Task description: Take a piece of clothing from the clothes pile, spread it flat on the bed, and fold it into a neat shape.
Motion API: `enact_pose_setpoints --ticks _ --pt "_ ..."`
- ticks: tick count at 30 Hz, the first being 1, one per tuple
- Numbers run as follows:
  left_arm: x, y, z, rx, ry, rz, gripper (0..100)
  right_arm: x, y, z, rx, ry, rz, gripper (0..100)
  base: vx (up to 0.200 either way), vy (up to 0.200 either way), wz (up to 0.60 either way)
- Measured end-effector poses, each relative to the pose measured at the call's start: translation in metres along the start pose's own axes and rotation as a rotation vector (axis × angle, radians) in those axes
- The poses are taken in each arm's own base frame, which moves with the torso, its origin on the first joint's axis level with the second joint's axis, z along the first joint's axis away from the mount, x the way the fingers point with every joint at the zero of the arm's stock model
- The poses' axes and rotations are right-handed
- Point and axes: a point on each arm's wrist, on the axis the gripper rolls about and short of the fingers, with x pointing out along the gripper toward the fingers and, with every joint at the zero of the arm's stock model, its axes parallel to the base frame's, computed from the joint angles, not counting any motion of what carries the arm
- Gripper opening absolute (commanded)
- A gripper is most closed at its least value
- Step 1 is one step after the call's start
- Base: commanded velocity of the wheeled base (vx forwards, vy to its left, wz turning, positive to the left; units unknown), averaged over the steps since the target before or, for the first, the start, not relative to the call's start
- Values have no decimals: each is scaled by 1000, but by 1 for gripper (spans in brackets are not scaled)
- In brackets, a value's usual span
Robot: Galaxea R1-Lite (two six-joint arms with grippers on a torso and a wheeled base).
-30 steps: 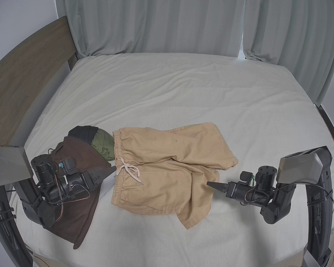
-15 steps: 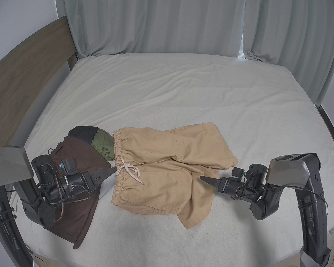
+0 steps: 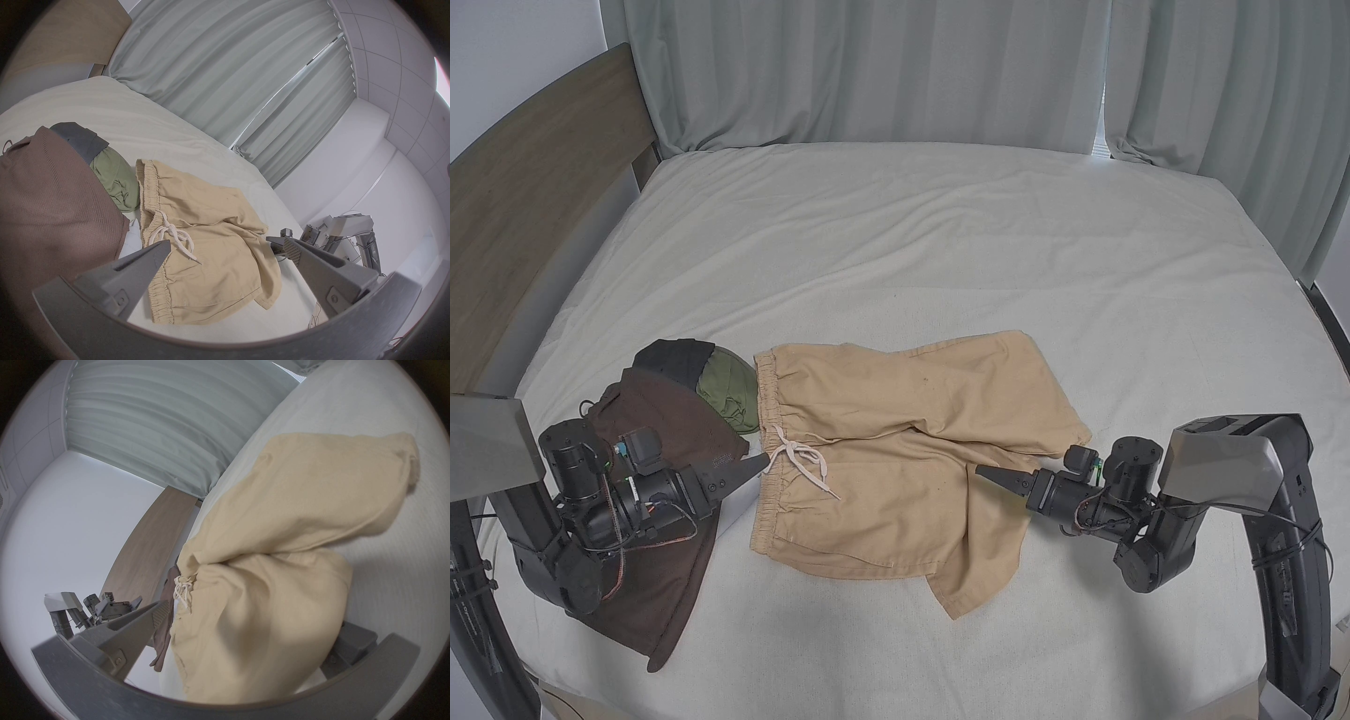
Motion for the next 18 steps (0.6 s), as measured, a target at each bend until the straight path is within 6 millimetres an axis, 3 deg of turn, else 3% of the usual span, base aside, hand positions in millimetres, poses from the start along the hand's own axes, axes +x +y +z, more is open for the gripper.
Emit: enact_pose_setpoints --ticks 8,18 --pt "0 0 0 1 1 -1 100 -30 26 -11 45 93 -2 100 0 0 0" --pt "0 -1 -1 0 3 -2 100 -60 63 0 32 100 35 100 0 0 0"
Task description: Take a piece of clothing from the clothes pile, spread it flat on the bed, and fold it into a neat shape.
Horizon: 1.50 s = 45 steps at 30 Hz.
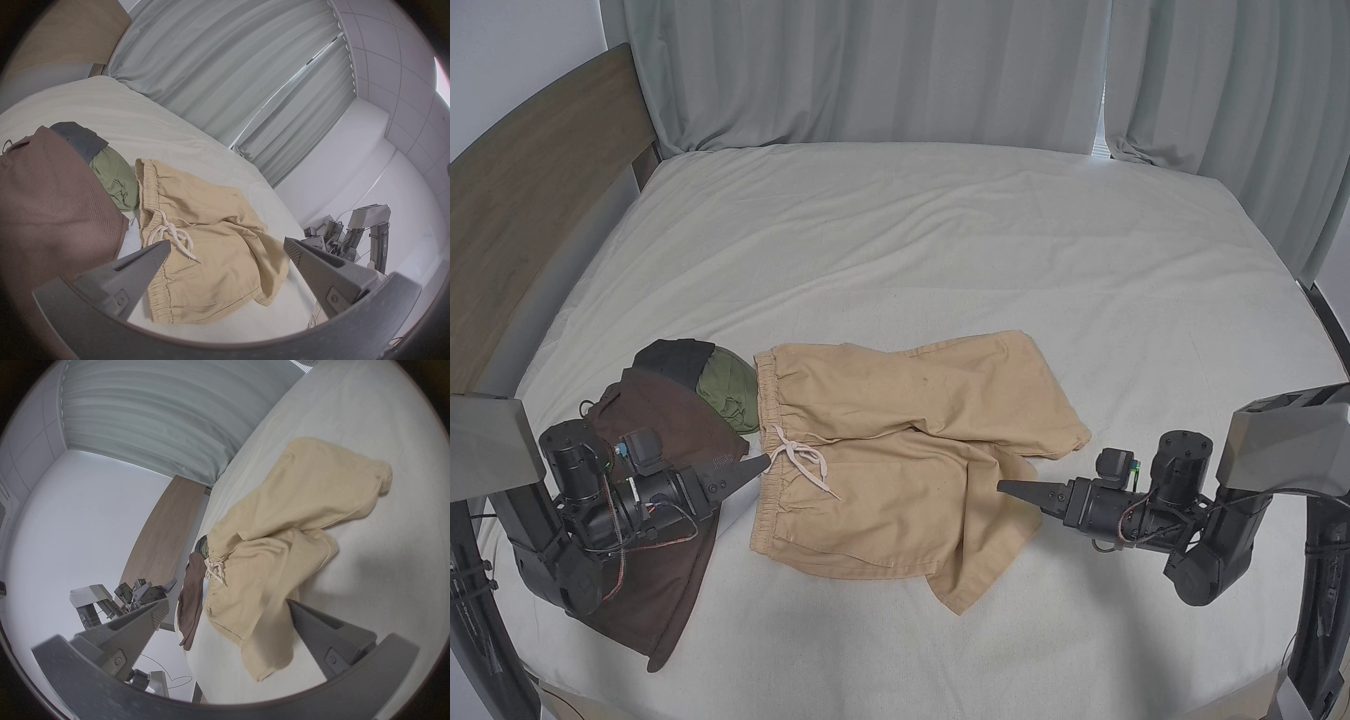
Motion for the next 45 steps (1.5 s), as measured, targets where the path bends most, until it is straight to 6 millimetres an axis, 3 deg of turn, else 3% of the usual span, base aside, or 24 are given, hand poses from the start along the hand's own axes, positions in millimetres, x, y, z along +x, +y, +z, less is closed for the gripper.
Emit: enact_pose_setpoints --ticks 4,14,23,35,45 --pt "0 0 0 0 0 0 100 -12 1 5 0 -24 -18 100 0 0 0" --pt "0 0 0 1 -1 -1 100 -43 -17 24 -22 -113 -104 100 0 0 0" --pt "1 -1 0 0 2 -2 100 -52 -36 3 -29 -56 -179 100 0 0 0" --pt "1 -1 0 0 2 -3 100 -34 -44 -33 22 76 -188 100 0 0 0" --pt "0 -1 -1 0 3 -3 100 3 -40 -36 -17 67 -145 100 0 0 0"
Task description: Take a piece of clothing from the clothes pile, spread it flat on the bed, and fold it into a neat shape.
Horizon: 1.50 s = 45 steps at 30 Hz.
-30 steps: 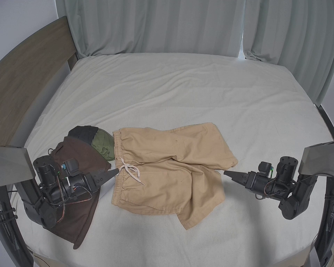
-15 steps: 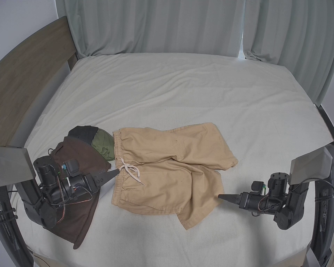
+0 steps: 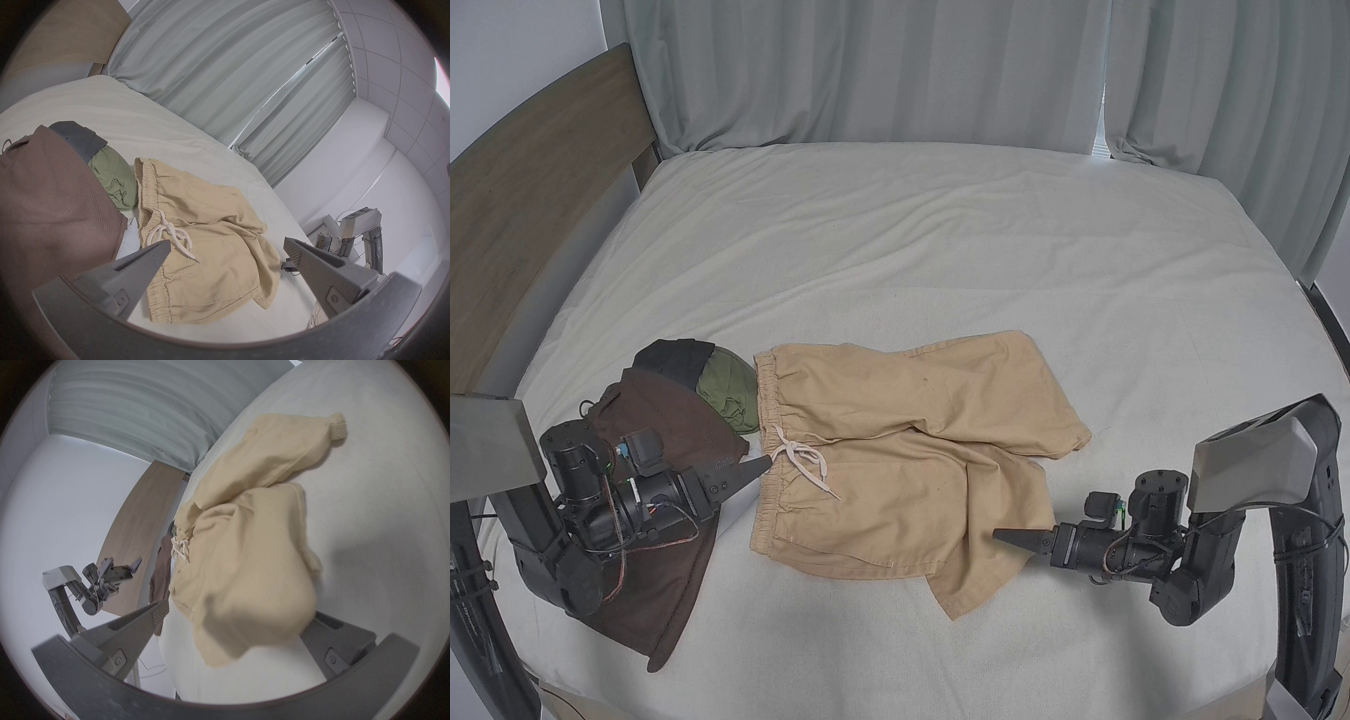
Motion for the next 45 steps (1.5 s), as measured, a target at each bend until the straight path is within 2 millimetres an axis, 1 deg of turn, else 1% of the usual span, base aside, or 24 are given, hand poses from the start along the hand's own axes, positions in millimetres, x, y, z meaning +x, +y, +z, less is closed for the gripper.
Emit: enact_pose_setpoints --ticks 3,6,9,13,18,20,25,28,35,40,45 --pt "0 0 0 0 0 1 100 8 1 6 21 -28 10 100 0 0 0" --pt "0 0 0 0 -1 2 100 15 0 14 34 -94 -21 100 0 0 0" --pt "0 0 0 0 -1 2 100 17 -1 20 31 -138 -40 100 0 0 0" --pt "0 0 0 0 0 1 100 12 -9 32 34 -191 -65 100 0 0 0" --pt "0 0 0 0 0 0 100 -2 -11 45 35 -239 -81 100 0 0 0" --pt "0 0 0 0 2 -1 100 -6 -11 47 38 -245 -87 100 0 0 0" --pt "1 -1 -1 1 4 -4 100 -14 -11 45 48 -244 -103 100 0 0 0" --pt "1 -1 -1 1 5 -4 100 -17 -11 41 57 -229 -114 100 0 0 0" --pt "1 -1 -1 1 5 -5 100 -26 -10 20 46 -152 -146 100 0 0 0" --pt "1 -1 -1 1 6 -5 100 -24 -12 9 17 -110 -161 100 0 0 0" --pt "1 -1 -1 1 6 -5 100 -13 -11 1 6 -77 -146 100 0 0 0"
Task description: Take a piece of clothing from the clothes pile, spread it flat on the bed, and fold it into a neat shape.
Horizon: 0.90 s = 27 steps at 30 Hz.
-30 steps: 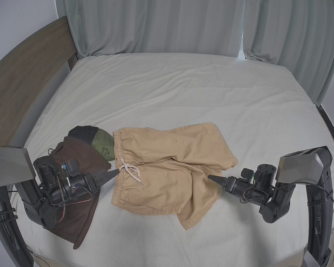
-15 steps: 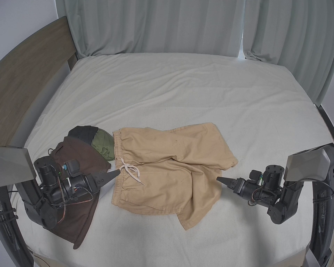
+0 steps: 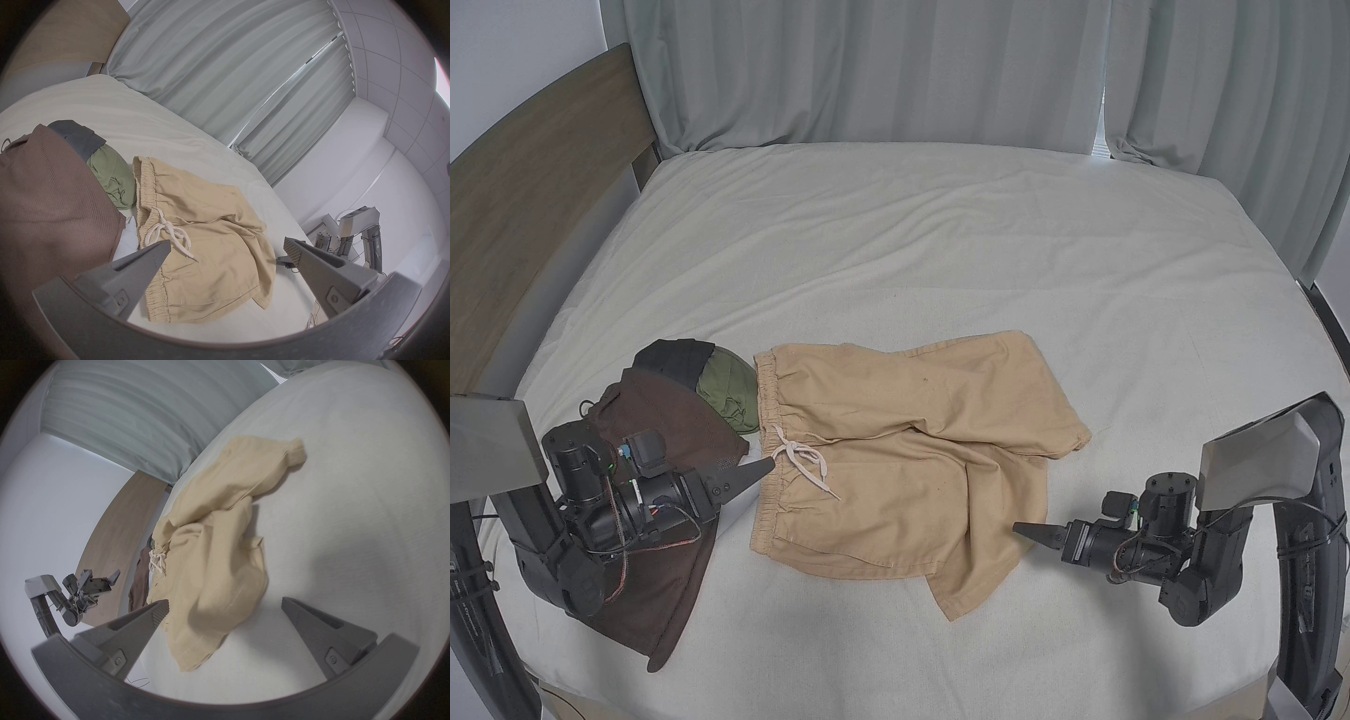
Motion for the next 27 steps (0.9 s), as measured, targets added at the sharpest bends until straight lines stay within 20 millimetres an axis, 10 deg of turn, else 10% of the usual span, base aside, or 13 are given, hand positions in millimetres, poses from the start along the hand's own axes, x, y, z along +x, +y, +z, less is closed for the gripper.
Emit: enact_pose_setpoints --ticks 13,27 --pt "0 0 1 1 -2 0 100 32 14 -9 -43 16 79 100 0 0 0" --pt "0 0 1 3 -5 1 100 6 41 1 -59 1 109 100 0 0 0"
